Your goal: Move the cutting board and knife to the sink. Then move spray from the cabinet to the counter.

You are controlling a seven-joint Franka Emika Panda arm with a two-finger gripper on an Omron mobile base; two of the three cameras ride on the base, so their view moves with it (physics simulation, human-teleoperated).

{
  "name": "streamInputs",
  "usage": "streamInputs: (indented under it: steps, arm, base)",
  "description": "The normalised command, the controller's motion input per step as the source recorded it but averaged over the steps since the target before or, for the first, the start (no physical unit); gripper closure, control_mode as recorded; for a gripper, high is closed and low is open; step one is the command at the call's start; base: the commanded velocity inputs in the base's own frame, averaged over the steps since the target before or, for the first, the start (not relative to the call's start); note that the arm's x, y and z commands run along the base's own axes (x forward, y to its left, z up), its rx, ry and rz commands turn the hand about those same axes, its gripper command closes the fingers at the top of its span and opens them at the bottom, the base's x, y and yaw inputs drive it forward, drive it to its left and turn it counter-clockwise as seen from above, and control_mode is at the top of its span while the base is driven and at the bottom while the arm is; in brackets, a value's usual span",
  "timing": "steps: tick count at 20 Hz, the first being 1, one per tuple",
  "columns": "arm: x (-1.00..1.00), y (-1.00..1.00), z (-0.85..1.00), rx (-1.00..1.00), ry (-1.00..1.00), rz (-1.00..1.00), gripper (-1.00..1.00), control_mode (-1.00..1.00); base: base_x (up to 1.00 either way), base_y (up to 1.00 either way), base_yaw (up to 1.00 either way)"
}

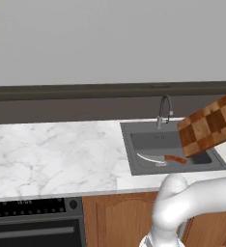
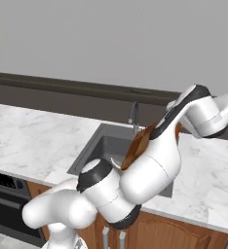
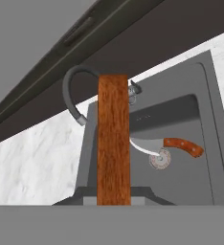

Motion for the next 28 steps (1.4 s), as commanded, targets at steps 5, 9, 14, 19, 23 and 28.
streamInputs:
  steps: [5, 9, 14, 19, 23, 28]
  arm:
    - [0.15, 0.0, -0.38, 0.03, 0.01, 0.0, 1.0, -1.0]
    - [0.03, 0.0, -0.46, 0.04, 0.02, 0.0, 1.0, -1.0]
    - [0.03, 0.0, -0.46, 0.04, 0.0, 0.0, 1.0, -1.0]
    - [0.0, 0.02, -0.49, 0.05, 0.0, 0.0, 1.0, -1.0]
    - [0.04, 0.08, -0.41, 0.05, 0.0, 0.0, 1.0, -1.0]
    - [0.32, 0.03, -0.04, 0.09, 0.01, 0.0, 1.0, -1.0]
  base:
    - [0.0, 0.0, 0.0]
    - [0.0, 0.0, 0.0]
    - [0.0, 0.0, 0.0]
    - [0.0, 0.0, 0.0]
    - [0.0, 0.0, 0.0]
    - [0.0, 0.0, 0.0]
